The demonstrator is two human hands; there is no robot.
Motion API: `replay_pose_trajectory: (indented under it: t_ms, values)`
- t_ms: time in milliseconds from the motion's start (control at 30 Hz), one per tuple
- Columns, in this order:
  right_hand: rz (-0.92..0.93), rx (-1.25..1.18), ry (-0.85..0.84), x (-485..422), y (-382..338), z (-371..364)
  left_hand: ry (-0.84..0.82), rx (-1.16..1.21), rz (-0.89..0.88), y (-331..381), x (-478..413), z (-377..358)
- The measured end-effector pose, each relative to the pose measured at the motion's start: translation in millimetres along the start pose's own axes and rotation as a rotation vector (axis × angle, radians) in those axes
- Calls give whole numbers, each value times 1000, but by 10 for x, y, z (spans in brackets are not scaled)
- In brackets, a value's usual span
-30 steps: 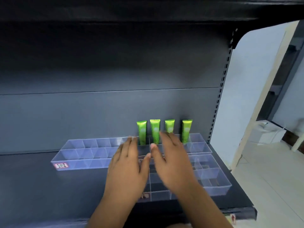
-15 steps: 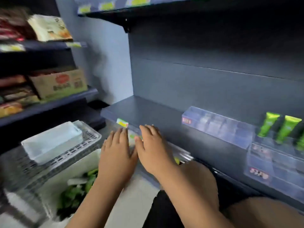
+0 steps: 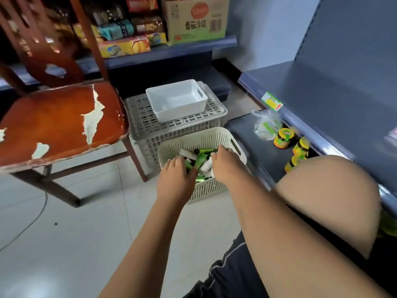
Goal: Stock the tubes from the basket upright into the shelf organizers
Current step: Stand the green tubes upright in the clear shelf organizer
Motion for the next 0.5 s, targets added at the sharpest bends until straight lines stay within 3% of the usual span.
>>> replay_pose_trajectory:
  t_ms: [233, 400, 500]
  values:
    - [-141, 15, -102, -416, 588, -518, -122, -5, 102, -264, -352, -615]
    - [-135, -35, -90, -766, 763, -675, -216, -20, 144, -265, -746, -995]
    - [-98, -14, -174, -1046, 649, -875, -281, -36, 216, -332, -1033, -1263]
Point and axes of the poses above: each hand's wrist, its own x-axis away from the middle knuckle, its own z-axis out of the back of the hand, y = z × x, the point moved 4 cm from there along -x, towards the middle knuckle, and after that the axes turned 9 degrees about z, right-handed, at the moved point
